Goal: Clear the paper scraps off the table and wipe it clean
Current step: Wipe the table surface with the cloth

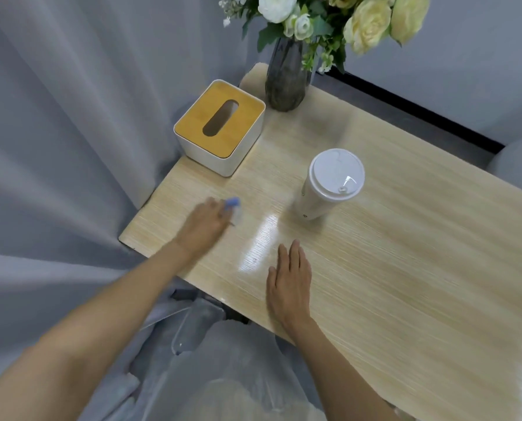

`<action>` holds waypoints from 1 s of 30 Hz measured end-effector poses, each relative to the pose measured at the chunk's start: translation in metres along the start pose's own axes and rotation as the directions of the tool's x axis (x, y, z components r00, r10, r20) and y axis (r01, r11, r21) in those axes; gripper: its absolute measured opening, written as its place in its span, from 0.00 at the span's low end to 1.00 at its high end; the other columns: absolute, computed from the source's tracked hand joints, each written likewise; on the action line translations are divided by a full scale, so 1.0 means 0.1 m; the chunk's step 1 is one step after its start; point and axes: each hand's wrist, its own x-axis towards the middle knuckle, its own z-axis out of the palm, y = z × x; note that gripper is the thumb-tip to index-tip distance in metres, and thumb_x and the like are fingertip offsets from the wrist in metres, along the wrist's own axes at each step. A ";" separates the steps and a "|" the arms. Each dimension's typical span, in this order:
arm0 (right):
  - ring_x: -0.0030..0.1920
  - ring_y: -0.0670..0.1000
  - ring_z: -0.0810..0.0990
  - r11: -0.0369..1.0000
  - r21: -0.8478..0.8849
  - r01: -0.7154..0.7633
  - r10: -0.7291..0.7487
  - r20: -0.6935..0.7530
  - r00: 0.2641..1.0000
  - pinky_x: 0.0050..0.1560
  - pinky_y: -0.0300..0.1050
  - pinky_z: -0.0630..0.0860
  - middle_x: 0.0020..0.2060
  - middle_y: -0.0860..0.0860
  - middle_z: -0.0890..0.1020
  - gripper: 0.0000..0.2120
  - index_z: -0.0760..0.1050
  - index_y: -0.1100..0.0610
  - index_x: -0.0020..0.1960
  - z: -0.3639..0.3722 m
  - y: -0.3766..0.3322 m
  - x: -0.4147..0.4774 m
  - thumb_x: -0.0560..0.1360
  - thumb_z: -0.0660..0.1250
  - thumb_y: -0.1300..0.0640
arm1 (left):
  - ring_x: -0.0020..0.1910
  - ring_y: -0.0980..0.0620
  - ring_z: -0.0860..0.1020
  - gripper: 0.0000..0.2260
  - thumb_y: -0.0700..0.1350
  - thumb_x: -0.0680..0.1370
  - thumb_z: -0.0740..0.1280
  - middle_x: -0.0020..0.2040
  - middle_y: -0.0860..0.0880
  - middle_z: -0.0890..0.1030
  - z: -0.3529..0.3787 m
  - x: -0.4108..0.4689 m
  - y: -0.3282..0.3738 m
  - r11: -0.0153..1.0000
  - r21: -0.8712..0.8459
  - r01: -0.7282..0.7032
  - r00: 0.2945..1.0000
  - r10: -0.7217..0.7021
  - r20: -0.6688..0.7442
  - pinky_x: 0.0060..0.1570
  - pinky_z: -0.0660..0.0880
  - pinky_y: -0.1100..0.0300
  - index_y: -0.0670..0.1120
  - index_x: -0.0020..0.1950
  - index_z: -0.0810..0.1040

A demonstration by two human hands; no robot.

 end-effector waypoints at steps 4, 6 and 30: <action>0.76 0.56 0.51 0.999 0.011 0.049 -0.049 -0.042 0.998 0.75 0.52 0.51 0.76 0.59 0.53 0.23 0.57 0.59 0.75 -0.03 -0.03 0.06 0.81 0.49 0.53 | 0.45 0.46 0.69 0.14 0.37 0.74 0.68 0.50 0.43 0.74 -0.02 0.04 -0.03 0.799 -0.080 0.595 0.797 -0.600 -0.071 0.41 0.64 0.53 0.43 0.59 0.76; 0.76 0.56 0.53 0.997 0.009 0.082 -0.082 -0.057 0.995 0.75 0.53 0.54 0.76 0.59 0.55 0.23 0.59 0.59 0.75 -0.02 -0.07 0.11 0.81 0.49 0.54 | 0.45 0.53 0.67 0.08 0.50 0.82 0.58 0.47 0.54 0.73 -0.04 0.05 0.47 0.768 -0.333 0.548 0.799 -0.598 -0.065 0.48 0.62 0.53 0.51 0.52 0.75; 0.74 0.51 0.60 0.562 0.816 -0.137 0.037 0.141 0.989 0.67 0.36 0.55 0.75 0.52 0.61 0.24 0.53 0.58 0.77 -0.78 -1.55 1.50 0.82 0.52 0.54 | 0.63 0.45 0.72 0.19 0.52 0.81 0.55 0.64 0.43 0.74 -0.86 1.00 -0.69 0.035 -0.797 0.603 0.464 -0.829 0.314 0.64 0.67 0.52 0.43 0.67 0.68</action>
